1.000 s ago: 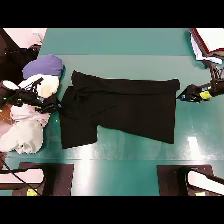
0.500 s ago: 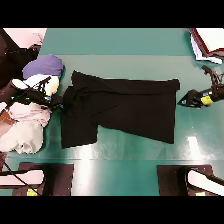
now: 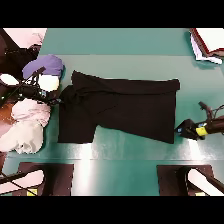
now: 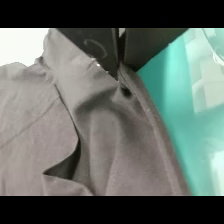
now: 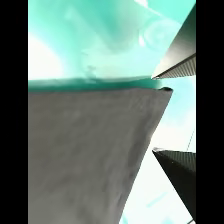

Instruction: Fold the shirts.

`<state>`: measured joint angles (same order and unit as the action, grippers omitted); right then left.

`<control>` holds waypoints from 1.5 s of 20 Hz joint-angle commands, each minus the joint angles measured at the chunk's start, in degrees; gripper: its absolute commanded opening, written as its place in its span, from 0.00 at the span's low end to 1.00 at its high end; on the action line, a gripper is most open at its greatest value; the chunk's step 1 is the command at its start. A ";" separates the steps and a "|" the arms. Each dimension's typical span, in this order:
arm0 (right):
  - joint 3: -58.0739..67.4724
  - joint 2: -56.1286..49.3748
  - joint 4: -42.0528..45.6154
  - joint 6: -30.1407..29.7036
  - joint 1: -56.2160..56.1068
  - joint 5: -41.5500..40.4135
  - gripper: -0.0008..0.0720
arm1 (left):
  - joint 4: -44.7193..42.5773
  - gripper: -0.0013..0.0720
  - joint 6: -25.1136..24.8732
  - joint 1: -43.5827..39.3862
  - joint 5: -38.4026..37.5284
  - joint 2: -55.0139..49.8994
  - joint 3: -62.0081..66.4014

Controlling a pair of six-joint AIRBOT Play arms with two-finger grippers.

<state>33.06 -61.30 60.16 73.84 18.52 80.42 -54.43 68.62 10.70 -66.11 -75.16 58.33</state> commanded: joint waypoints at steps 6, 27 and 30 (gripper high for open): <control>-7.37 2.03 -0.15 1.70 -7.52 -8.11 0.59 | 0.85 0.06 -0.07 0.00 -1.46 0.46 0.07; 83.82 8.87 -5.51 3.69 2.40 -6.47 0.03 | 12.83 0.06 6.58 0.04 0.59 20.04 67.63; 86.86 10.88 -4.55 3.76 5.81 -5.33 0.03 | 17.55 0.06 6.58 0.04 3.04 23.89 67.80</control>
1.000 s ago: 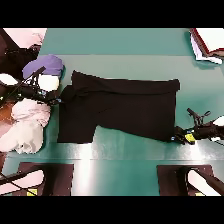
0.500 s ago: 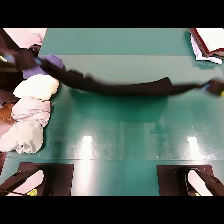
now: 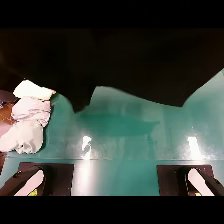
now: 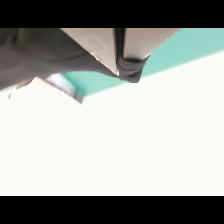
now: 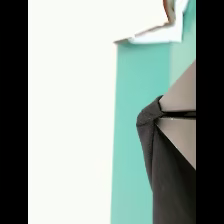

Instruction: Fold the shirts.

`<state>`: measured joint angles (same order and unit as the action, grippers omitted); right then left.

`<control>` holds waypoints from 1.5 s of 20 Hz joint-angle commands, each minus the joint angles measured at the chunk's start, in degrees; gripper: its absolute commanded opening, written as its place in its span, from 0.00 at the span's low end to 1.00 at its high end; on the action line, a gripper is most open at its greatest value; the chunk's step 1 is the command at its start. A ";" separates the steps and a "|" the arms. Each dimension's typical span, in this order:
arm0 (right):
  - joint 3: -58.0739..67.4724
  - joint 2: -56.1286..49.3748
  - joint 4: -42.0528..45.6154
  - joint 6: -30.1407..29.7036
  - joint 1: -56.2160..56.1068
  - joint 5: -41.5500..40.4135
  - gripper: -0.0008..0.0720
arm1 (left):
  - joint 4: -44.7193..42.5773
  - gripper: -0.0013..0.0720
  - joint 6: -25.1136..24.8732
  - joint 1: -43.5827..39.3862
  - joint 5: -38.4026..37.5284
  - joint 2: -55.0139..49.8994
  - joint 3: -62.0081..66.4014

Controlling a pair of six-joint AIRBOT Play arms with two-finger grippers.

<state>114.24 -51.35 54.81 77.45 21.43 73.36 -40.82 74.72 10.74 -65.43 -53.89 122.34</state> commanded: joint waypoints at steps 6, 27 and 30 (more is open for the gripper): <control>-2.49 6.45 0.66 0.13 10.01 2.34 0.02 | 2.97 0.06 1.46 0.00 1.64 4.94 -0.07; -18.86 -42.05 17.18 2.25 -12.98 -6.47 0.02 | -3.67 0.06 -5.38 -10.23 20.35 -38.69 -35.21; -18.88 -42.10 17.20 2.23 -12.98 -10.16 0.02 | -4.26 0.06 -9.62 -10.21 22.36 -38.77 -35.19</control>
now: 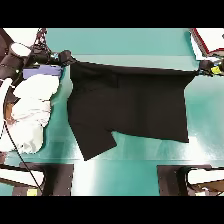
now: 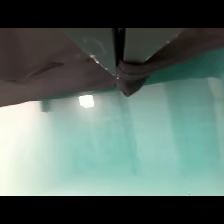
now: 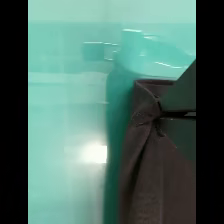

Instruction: Fold the shirts.

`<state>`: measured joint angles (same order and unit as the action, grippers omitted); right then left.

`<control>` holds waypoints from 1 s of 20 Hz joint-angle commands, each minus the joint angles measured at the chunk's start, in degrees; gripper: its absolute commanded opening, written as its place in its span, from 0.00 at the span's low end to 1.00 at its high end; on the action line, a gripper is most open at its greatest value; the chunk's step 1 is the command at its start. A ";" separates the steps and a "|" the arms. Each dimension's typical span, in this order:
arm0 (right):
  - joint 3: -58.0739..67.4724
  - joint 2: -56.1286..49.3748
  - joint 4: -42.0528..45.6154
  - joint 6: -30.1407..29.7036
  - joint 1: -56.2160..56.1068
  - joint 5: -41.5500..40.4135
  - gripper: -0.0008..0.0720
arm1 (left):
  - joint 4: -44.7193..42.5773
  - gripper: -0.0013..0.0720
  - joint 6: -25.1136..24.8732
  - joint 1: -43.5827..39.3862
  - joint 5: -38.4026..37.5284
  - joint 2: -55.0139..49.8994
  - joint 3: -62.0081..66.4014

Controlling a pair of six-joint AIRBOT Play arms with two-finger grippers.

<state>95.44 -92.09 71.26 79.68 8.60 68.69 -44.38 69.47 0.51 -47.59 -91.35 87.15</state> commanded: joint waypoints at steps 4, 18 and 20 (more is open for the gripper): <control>-0.68 -1.09 0.79 -1.38 -0.15 1.31 0.02 | -4.83 0.06 -5.92 0.00 -5.68 -1.31 -0.02; -27.19 8.13 -7.39 -1.70 0.09 -3.80 0.56 | -20.28 0.83 8.55 0.02 -20.35 -1.16 -5.97; -27.34 9.97 -7.17 -1.97 1.51 0.74 0.56 | -22.47 0.83 8.59 0.85 -25.14 0.46 -6.12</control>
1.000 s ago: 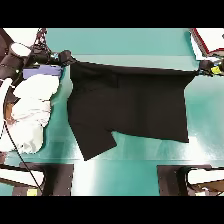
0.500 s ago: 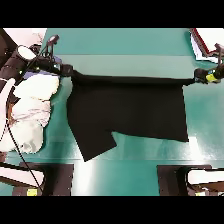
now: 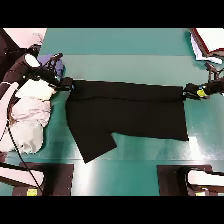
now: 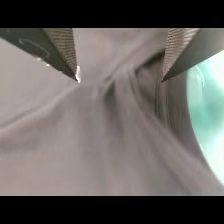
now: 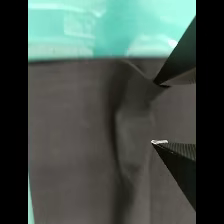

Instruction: Fold the shirts.

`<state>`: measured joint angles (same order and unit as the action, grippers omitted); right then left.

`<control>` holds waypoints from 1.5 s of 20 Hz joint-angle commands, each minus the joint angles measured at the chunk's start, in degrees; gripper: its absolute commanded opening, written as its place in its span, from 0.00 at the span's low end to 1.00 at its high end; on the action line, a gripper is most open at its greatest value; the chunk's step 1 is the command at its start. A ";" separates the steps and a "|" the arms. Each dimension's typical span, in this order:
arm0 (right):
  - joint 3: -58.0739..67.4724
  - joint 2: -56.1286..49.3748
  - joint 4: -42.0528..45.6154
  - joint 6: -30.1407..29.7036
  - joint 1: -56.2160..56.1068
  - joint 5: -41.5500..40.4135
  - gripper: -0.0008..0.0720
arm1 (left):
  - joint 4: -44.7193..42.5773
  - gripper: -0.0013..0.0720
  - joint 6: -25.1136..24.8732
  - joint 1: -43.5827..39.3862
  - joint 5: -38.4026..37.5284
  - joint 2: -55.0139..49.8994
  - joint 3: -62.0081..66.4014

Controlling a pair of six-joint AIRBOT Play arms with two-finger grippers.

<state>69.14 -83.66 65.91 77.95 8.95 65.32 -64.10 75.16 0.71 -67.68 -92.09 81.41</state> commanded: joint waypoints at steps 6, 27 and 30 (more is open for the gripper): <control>-5.33 14.38 -1.92 -5.66 7.74 14.03 0.51 | -1.46 0.83 4.39 3.08 -6.08 22.12 -26.23; -8.92 19.41 -3.87 -6.67 13.00 21.31 0.40 | 18.62 0.06 0.83 -2.86 10.01 34.93 -54.73; -10.99 19.45 5.01 -5.92 16.65 23.50 0.42 | 18.67 0.06 -1.73 -2.86 7.50 35.10 -51.28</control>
<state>59.55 -64.25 63.79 71.40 22.83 85.73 -45.98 75.09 -1.96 -58.33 -57.17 27.70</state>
